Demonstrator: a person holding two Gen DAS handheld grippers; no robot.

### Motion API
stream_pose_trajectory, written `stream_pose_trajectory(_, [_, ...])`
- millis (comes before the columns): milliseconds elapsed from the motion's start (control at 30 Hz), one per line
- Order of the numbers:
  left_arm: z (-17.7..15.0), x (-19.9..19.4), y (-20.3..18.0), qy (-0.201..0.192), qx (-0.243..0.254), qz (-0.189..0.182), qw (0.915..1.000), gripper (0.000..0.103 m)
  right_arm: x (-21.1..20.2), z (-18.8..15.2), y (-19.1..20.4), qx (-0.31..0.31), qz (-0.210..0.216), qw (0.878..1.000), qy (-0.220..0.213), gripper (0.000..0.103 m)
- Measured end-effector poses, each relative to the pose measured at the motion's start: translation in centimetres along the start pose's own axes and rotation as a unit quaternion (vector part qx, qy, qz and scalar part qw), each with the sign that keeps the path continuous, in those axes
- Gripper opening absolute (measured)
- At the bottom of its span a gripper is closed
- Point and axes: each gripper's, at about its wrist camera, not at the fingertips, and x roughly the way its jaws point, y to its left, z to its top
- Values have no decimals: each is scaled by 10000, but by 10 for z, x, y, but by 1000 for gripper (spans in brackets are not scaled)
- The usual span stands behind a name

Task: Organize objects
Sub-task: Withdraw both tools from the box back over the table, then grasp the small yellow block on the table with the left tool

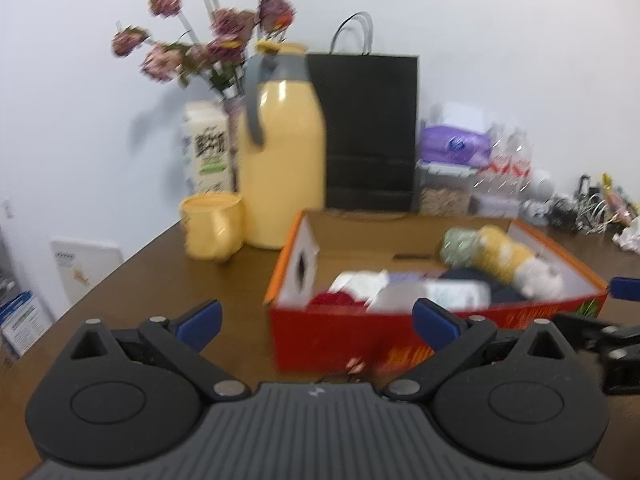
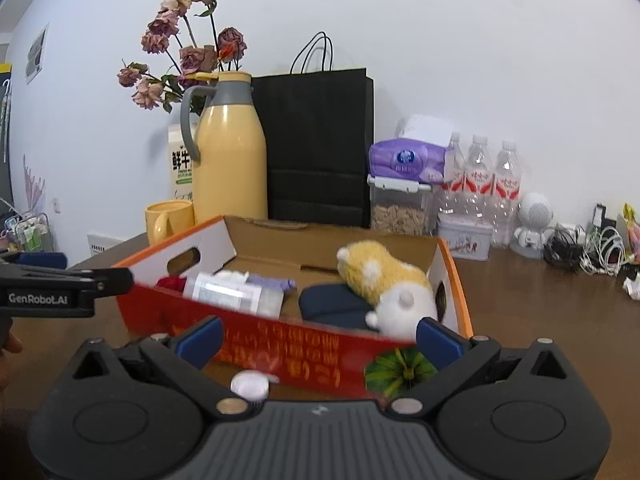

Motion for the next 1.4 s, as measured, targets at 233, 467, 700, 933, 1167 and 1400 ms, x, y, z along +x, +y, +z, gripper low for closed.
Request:
stream_pose_trajectory(233, [-22,-18,25,378,-108,23,9992,103,-24,-25,8,-176,132,9996,184,103])
stream_pose_trajectory(467, [-39,-23,27,641,44,-28,9979,103,-37,-38,18,-250,215,9990,310,103])
stream_pose_trajectory(700, [-45,-24,23,709,101,-38,9974,103,-41,-51,25,-222,202,9983,496,103])
stream_pose_trajectory(933, [-50,-18,18,874,237,-146,9958,103,-42,-52,26,-153,160,9984,513,103])
stream_pose_trajectory(1167, [-49,-7,13,1108,346,-216,9930,103,-39,-52,25,-75,106,9980,621,103])
stream_pose_trajectory(1400, [-41,12,12,1283,259,-188,9912,94,-39,-52,22,21,50,9981,618,103])
